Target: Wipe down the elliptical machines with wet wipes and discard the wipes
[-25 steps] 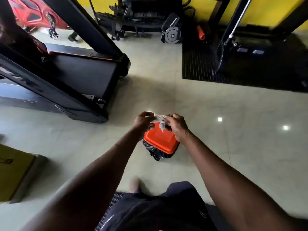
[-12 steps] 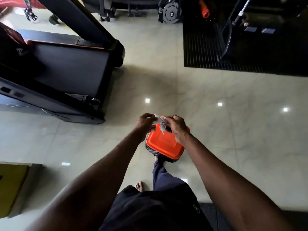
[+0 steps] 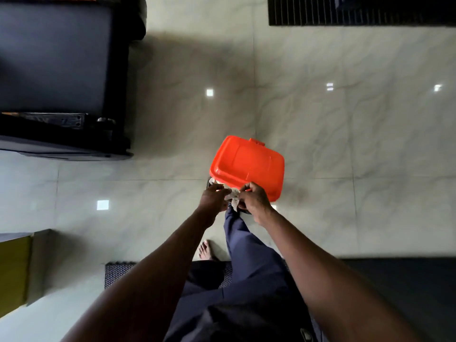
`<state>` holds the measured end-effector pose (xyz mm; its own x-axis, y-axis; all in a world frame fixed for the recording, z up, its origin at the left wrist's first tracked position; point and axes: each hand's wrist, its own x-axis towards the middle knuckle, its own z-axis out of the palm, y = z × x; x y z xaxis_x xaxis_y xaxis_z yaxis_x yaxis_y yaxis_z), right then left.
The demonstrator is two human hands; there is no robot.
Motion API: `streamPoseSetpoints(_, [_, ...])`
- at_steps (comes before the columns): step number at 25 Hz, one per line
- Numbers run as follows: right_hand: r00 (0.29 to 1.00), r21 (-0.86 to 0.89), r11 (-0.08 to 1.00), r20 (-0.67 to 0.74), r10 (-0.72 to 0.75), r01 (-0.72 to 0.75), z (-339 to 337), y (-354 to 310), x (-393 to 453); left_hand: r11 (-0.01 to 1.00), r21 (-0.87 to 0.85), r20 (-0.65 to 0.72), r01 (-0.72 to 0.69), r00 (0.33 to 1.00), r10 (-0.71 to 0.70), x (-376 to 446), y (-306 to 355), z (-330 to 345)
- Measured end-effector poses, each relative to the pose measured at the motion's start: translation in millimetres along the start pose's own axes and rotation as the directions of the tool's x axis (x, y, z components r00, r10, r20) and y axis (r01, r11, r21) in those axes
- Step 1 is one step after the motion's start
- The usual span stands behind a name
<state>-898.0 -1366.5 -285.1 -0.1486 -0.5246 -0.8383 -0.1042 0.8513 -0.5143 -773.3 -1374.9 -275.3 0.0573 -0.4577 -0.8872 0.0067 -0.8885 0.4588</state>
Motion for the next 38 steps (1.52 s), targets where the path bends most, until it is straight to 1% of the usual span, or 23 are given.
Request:
streamPoseSetpoints(6, [0.999, -0.145, 0.989, -0.02, 0.03, -0.033, -4.8, 16.5, 73.4, 0.997, 0.061, -0.027, 0.054, 0.998, -0.052, 51.7, 5.6, 11.5])
streamPoseSetpoints(9, [0.998, -0.127, 0.991, -0.048, 0.032, -0.038, -5.8, 31.6, 130.1, 0.997, 0.062, -0.044, 0.055, 0.998, -0.053, 88.4, 10.3, 19.6])
streamPoseSetpoints(12, [0.992, -0.136, 0.99, -0.125, 0.016, -0.033, -3.3, 19.4, 156.5, 0.995, 0.072, -0.055, 0.072, 0.996, -0.068, 125.9, 10.4, 29.6])
streamPoseSetpoints(14, [0.99, -0.203, 0.978, -0.139, 0.019, -0.047, -4.0, 9.6, 171.4, 0.991, 0.099, -0.037, 0.085, 0.996, -0.082, 148.6, 10.2, 38.6])
streamPoseSetpoints(17, [0.992, -0.256, 0.964, -0.12, 0.04, -0.069, -2.6, 8.6, 202.4, 0.986, 0.145, -0.015, 0.079, 0.997, -0.078, 176.5, 15.2, 51.4])
streamPoseSetpoints(21, [0.998, -0.257, 0.964, -0.022, 0.062, -0.066, -4.6, 14.5, 224.4, 0.971, 0.229, -0.009, 0.063, 0.998, -0.062, 200.7, 21.6, 63.3])
streamPoseSetpoints(25, [0.997, -0.292, 0.956, -0.079, -0.013, -0.01, -17.2, 12.3, 206.4, 0.967, 0.249, 0.007, 0.049, 0.999, -0.052, 188.3, 33.7, 66.8])
streamPoseSetpoints(28, [0.995, -0.146, 0.987, -0.078, 0.062, -0.073, -24.5, 4.1, 177.5, 0.966, 0.257, 0.048, 0.011, 0.999, -0.025, 159.6, 48.8, 69.0])
streamPoseSetpoints(29, [0.994, -0.111, 0.991, -0.091, 0.059, -0.069, -26.1, -1.2, 166.6, 0.966, 0.257, 0.067, -0.011, 0.998, -0.007, 148.4, 54.4, 70.0])
streamPoseSetpoints(33, [0.987, -0.049, 0.998, -0.152, -0.05, 0.043, -31.8, -19.8, 113.8, 0.958, 0.259, 0.131, -0.125, 0.987, 0.094, 96.1, 74.0, 67.9])
streamPoseSetpoints(35, [0.98, -0.008, 0.997, -0.183, -0.083, 0.083, -34.1, -28.5, 79.6, 0.948, 0.261, 0.156, -0.18, 0.977, 0.143, 69.7, 78.5, 61.9])
streamPoseSetpoints(38, [0.957, 0.045, 0.983, -0.243, -0.16, 0.176, -31.2, -29.4, 20.2, 0.93, 0.234, 0.222, -0.285, 0.947, 0.234, 13.6, 76.9, 42.0])
